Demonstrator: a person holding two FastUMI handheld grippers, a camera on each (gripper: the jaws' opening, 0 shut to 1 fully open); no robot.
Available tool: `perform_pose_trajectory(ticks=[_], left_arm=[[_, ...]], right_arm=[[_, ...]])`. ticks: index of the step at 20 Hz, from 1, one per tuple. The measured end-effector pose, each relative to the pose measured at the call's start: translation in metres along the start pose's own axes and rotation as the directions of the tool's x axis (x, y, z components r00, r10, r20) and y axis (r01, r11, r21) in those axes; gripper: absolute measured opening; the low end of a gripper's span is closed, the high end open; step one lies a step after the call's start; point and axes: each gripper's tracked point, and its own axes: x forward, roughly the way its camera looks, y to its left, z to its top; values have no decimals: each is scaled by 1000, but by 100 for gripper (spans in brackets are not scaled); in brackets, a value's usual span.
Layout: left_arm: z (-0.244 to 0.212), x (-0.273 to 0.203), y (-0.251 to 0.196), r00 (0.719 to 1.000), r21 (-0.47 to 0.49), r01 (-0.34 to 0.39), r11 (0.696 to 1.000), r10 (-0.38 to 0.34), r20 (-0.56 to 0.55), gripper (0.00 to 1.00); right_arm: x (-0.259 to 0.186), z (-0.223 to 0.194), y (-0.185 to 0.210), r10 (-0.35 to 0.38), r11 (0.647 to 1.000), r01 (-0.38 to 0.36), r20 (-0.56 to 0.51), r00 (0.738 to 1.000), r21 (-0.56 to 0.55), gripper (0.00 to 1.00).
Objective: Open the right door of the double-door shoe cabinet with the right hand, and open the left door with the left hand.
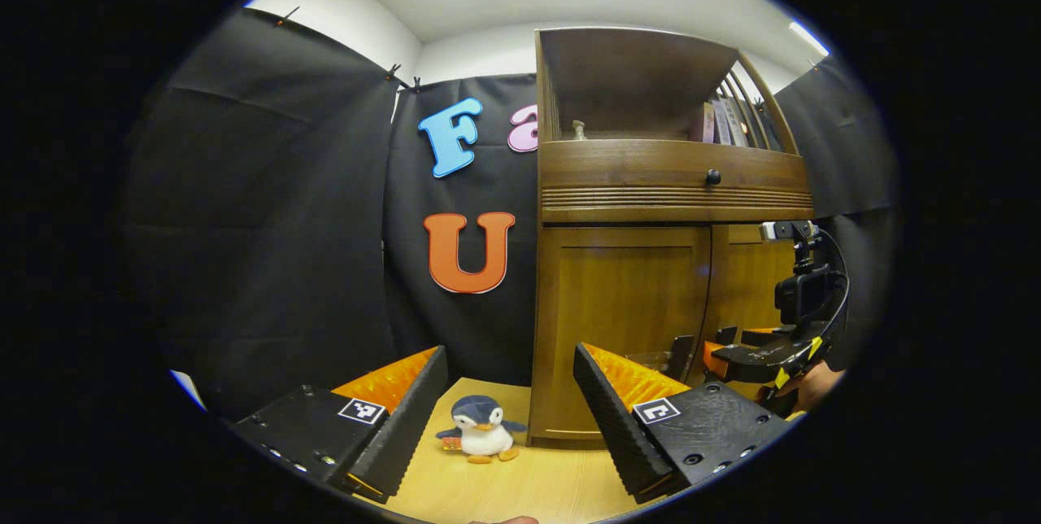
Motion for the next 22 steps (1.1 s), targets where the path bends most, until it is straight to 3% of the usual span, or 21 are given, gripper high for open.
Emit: perform_pose_trajectory(ticks=[1, 7, 11, 17, 22], left_arm=[[-4, 4, 9, 1000, -2, -4, 1000, 4, -3, 95], [-7, 9, 10, 1000, -9, 3, 1000, -4, -12, 95], [-9, 6, 6, 1000, -6, 18, 1000, -18, -10, 95], [-10, 5, -6, 998, -18, 61, 998, -62, -9, 95], [-15, 11, -31, 992, -24, 121, 992, -122, -18, 95]], right_arm=[[2, -2, -1, -10, 1000, 10, 1, 1000, -1, 92], [26, -10, -9, -64, 998, 64, 1, 998, 8, 65], [30, -13, -7, -63, 998, 63, 15, 998, 26, 40], [18, -16, -8, -12, 999, 13, -4, 1000, 45, 32], [-15, -24, -12, 14, 999, -14, -2, 1000, 41, 32]])
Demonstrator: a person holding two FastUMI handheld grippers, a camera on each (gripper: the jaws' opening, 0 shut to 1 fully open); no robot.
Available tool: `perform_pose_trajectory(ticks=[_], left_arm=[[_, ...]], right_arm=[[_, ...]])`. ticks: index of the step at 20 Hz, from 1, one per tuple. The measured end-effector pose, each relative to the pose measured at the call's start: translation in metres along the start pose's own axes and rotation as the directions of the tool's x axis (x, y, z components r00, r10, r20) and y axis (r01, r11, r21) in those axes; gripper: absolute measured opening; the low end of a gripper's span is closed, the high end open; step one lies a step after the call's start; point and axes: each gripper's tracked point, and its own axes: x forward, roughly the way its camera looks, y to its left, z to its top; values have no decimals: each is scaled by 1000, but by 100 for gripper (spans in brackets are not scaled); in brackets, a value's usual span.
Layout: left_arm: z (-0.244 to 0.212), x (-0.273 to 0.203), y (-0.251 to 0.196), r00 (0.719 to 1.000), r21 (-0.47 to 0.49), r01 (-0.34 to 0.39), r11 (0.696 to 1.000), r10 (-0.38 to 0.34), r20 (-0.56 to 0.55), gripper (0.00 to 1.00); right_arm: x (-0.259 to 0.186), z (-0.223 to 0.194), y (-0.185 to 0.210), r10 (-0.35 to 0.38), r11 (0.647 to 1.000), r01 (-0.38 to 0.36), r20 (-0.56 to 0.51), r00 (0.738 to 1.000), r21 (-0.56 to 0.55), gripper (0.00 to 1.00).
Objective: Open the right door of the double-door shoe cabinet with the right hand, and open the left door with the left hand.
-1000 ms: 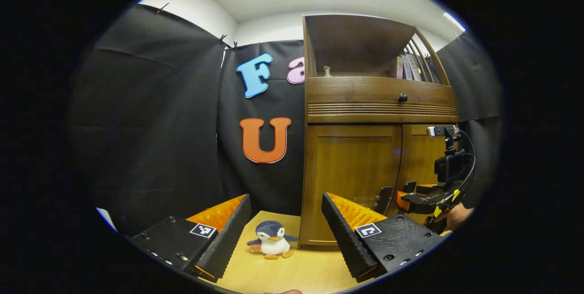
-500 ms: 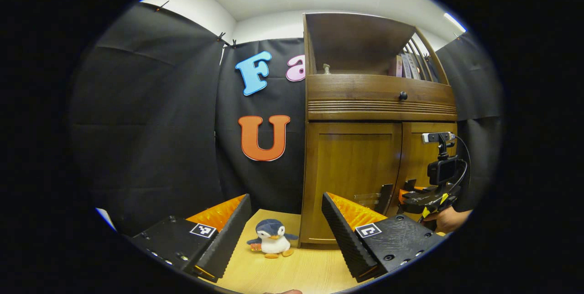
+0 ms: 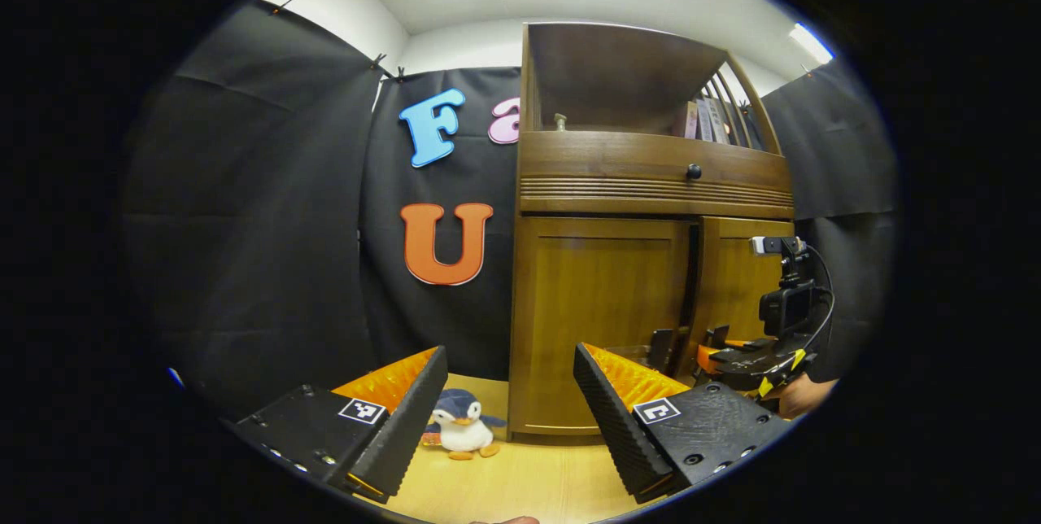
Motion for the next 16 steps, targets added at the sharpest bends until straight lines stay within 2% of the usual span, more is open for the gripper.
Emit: perform_pose_trajectory(ticks=[8, 16], left_arm=[[-4, 10, -47, 994, 4, 110, 994, -110, 2, 95], [-9, 16, -86, 984, -5, 177, 984, -177, -9, 95]], right_arm=[[-45, -15, -15, 34, 999, -34, 7, 999, -21, 32], [-91, -28, -39, 71, 997, -71, -1, 997, -13, 31]])
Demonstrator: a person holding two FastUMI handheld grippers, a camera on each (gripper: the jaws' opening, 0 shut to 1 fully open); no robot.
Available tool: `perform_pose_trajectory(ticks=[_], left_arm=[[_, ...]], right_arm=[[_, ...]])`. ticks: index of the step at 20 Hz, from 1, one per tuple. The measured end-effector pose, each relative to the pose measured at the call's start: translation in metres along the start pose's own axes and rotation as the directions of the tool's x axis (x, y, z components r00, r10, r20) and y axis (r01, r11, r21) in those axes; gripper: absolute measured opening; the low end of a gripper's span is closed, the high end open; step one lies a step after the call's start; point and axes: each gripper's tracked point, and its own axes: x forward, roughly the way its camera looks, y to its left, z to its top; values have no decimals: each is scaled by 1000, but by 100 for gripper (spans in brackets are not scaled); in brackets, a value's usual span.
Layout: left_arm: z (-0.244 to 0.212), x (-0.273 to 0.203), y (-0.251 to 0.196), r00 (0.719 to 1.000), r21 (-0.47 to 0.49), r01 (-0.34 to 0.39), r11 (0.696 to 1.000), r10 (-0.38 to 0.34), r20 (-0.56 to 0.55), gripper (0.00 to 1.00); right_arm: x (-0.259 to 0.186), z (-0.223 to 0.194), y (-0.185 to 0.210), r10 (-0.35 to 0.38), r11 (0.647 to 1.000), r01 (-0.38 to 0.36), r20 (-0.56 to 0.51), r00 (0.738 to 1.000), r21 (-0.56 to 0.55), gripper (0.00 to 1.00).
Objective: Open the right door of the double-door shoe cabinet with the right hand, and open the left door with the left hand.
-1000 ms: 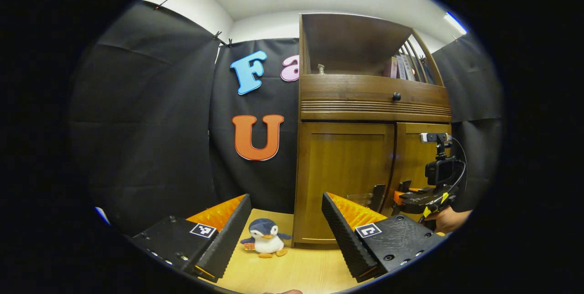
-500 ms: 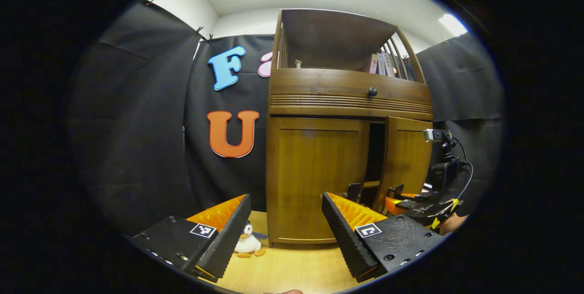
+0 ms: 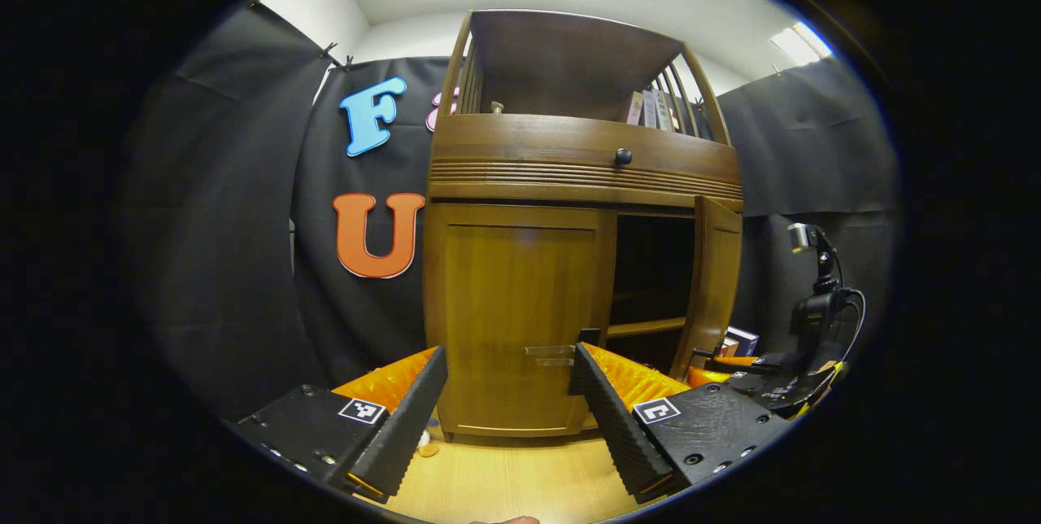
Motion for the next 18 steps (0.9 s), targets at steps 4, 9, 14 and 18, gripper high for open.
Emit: perform_pose_trajectory(ticks=[4, 9, 14, 18], left_arm=[[-2, 9, -26, 999, 4, 35, 999, -35, -16, 95], [-5, 21, -54, 996, 13, 81, 997, -80, -30, 95], [-10, 35, -76, 993, 15, 113, 994, -112, -44, 95], [-14, 43, -90, 990, 16, 131, 991, -130, -53, 95]], right_arm=[[-19, -6, -13, 15, 1000, -15, -1, 1000, 13, 30], [-41, -12, -34, 14, 1000, -14, 0, 1000, 25, 28], [-66, -19, -64, -14, 1000, 14, -12, 1000, 19, 26], [-79, -23, -84, -56, 998, 56, -15, 998, 14, 24]])
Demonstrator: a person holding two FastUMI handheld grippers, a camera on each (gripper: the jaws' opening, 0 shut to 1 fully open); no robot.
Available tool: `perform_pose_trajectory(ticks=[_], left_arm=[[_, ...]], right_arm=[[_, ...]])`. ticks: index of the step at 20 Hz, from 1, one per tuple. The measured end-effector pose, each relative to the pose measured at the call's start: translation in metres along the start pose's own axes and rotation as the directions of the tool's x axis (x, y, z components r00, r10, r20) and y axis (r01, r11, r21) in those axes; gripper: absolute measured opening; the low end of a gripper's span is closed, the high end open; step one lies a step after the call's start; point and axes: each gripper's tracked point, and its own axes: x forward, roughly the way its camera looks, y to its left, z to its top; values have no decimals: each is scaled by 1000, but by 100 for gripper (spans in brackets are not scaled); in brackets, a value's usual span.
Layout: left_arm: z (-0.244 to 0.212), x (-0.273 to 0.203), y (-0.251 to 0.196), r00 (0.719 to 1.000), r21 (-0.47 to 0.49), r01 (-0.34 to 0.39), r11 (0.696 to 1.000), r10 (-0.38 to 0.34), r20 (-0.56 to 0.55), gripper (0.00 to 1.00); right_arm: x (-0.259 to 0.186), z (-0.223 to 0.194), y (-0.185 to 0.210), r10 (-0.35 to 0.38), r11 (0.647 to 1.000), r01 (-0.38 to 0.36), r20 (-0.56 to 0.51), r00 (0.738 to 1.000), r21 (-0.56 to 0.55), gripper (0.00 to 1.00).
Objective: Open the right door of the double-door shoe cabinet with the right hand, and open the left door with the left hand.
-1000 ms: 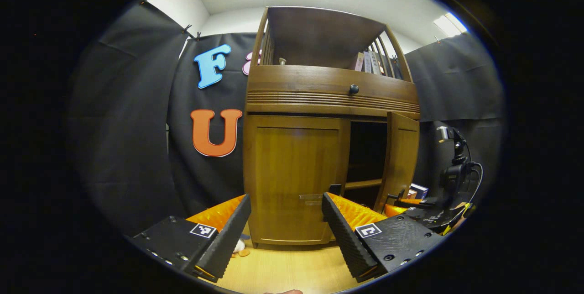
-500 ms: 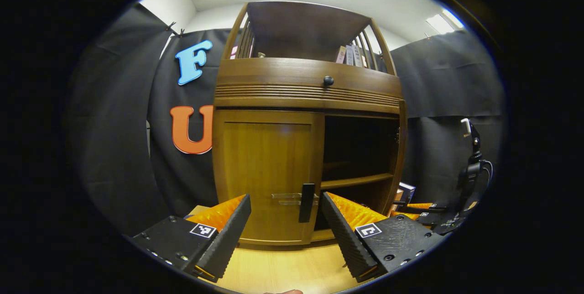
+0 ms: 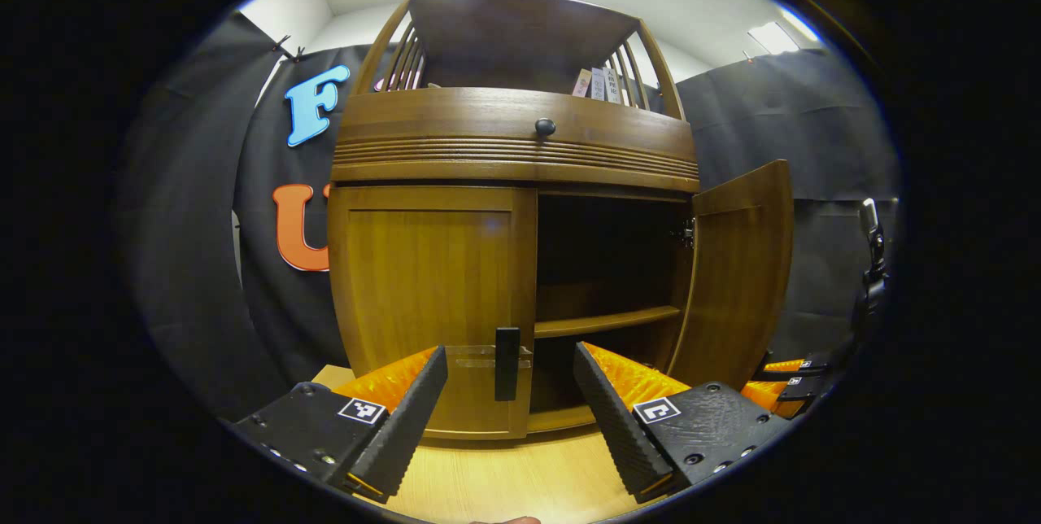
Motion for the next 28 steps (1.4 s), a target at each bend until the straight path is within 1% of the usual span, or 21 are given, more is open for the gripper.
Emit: perform_pose_trajectory(ticks=[4, 8, 11, 13, 16, 19, 20, 23, 24, 25, 26, 27, 28], left_arm=[[-5, 8, -13, 1000, -2, 21, 1000, -21, -16, 95], [-9, 13, -22, 999, 6, 38, 999, -38, -27, 95], [-12, 14, -27, 998, 6, 45, 999, -45, -37, 95], [-12, 15, -30, 998, 7, 49, 999, -49, -42, 95], [-16, 17, -32, 998, 9, 53, 999, -52, -47, 95], [-16, 19, -34, 997, 9, 54, 999, -53, -50, 95], [-16, 21, -34, 997, 8, 54, 998, -54, -52, 95], [-17, 25, -36, 997, 7, 58, 998, -58, -59, 95], [-19, 28, -36, 996, 6, 61, 998, -60, -61, 84], [-20, 28, -37, 996, 6, 63, 998, -63, -61, 95], [-21, 30, -38, 996, 9, 66, 998, -65, -63, 95], [-22, 31, -39, 996, 11, 68, 998, -67, -65, 95], [-23, 33, -40, 995, 12, 71, 997, -70, -68, 95]], right_arm=[[-7, -1, -18, -26, 999, 26, -6, 1000, 27, 22], [-14, 4, -39, -79, 996, 79, 18, 997, 37, 20], [-21, 4, -48, -111, 993, 110, 20, 994, 31, 20], [-28, 3, -51, -118, 993, 118, 19, 993, 15, 21], [-34, 4, -56, -122, 992, 121, 25, 992, 32, 20], [-38, 3, -70, -153, 987, 151, 33, 988, 63, 16], [-38, 1, -74, -166, 984, 163, 35, 985, 76, 10], [-43, 1, -89, -188, 978, 183, 38, 981, 104, 10], [-44, 1, -94, -199, 975, 193, 40, 979, 112, 15], [-44, 0, -100, -213, 971, 207, 42, 976, 122, 15], [-45, 0, -103, -218, 968, 211, 41, 975, 135, 15], [-44, -2, -103, -211, 967, 203, 37, 977, 155, 10], [-45, -1, -103, -210, 966, 201, 36, 977, 162, 15]])
